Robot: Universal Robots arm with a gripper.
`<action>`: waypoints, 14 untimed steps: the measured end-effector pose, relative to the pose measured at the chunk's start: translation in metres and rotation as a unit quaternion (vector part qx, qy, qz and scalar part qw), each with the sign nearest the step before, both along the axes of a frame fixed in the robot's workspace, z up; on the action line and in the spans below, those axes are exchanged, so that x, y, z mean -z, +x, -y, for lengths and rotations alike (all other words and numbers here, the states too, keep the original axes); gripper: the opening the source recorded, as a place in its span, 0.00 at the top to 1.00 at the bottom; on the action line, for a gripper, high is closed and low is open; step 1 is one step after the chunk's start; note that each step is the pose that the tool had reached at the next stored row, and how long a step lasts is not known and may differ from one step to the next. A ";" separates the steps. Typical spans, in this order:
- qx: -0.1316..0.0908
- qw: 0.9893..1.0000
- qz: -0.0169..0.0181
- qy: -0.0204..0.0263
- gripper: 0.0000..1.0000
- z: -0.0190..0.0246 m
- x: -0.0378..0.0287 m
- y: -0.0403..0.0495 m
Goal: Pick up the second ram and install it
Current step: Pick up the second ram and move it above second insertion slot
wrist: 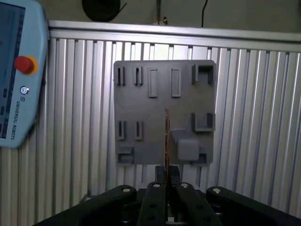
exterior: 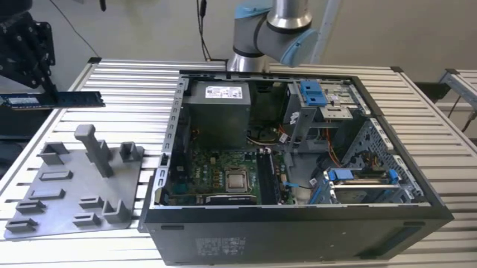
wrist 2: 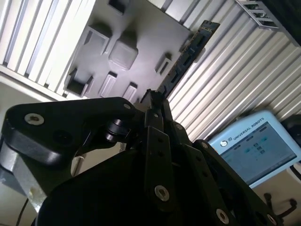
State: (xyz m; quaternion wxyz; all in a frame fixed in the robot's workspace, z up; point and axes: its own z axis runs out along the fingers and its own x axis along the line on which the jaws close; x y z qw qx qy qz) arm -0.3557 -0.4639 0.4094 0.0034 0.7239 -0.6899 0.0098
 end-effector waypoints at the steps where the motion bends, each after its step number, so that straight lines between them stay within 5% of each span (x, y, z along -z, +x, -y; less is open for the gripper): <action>1: 0.000 1.000 0.000 0.000 0.86 0.0001 0.0000 0.0023; 14: 0.000 1.000 0.000 0.000 0.86 0.0009 0.0000 0.0275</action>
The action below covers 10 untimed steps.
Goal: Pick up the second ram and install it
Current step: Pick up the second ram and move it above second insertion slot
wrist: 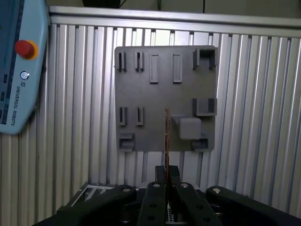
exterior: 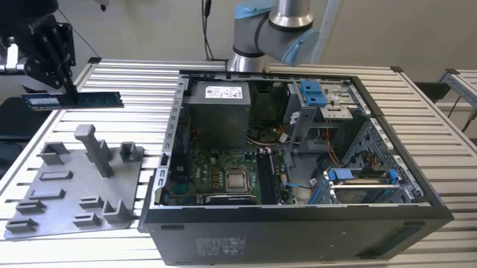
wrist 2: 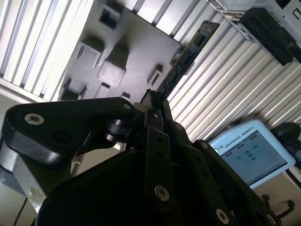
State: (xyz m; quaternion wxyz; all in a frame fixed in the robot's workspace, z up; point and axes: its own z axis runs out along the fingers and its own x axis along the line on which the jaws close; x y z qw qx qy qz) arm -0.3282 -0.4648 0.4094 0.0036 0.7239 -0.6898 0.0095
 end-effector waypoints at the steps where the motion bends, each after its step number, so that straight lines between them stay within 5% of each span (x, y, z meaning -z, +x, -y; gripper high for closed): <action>1: 0.000 1.000 0.000 0.000 0.86 0.0000 0.0000 0.0011; 10: 0.000 1.000 0.000 0.000 0.86 0.0001 0.0000 0.0112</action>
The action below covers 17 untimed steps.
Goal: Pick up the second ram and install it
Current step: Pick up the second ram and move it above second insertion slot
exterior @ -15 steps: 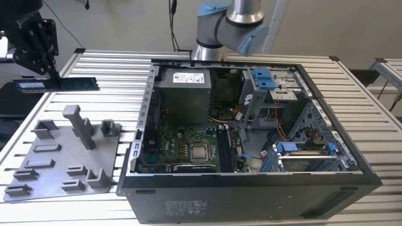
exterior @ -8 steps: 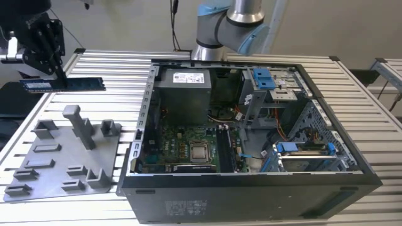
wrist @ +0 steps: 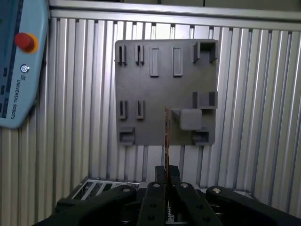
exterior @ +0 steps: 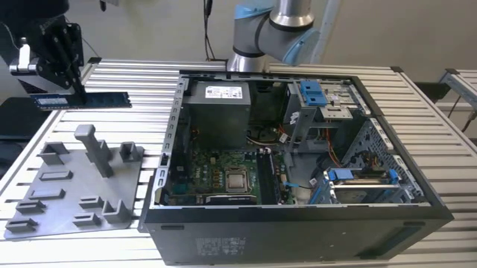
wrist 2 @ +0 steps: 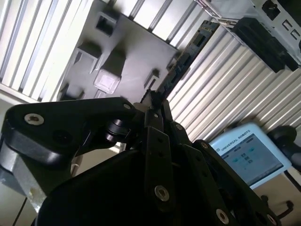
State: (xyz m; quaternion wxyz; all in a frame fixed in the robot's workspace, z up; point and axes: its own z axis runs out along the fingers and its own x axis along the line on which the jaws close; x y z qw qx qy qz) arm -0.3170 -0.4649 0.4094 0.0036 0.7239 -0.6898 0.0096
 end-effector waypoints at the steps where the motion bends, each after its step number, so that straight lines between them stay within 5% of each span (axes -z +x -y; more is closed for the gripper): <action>1: 0.000 1.000 0.000 0.000 0.86 0.0000 0.0000 0.0010; 17: 0.000 1.000 0.000 0.000 0.86 0.0002 0.0000 0.0203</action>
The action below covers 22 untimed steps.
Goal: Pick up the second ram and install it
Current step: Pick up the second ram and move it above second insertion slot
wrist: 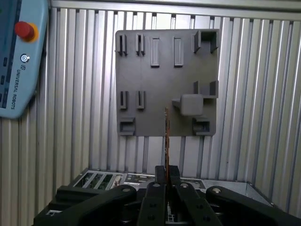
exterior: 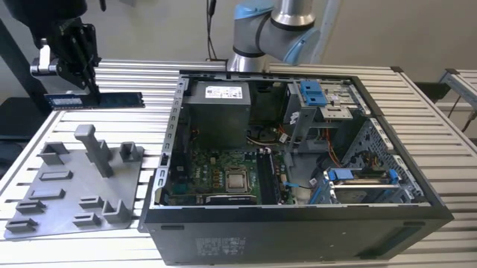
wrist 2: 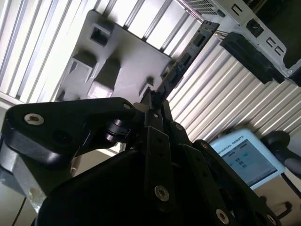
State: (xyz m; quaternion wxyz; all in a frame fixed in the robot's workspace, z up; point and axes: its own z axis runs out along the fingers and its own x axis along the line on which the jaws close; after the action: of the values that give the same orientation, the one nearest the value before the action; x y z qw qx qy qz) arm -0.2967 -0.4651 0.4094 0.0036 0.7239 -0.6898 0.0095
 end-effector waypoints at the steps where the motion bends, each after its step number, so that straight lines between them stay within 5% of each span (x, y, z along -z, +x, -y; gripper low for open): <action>1: 0.000 1.000 0.000 0.000 0.86 0.0000 0.0000 0.0013; 22: 0.000 1.000 0.000 0.000 0.86 0.0010 0.0000 0.0295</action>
State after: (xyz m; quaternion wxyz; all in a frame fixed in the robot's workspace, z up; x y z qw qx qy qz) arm -0.2672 -0.4660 0.4094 0.0036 0.7239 -0.6898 0.0096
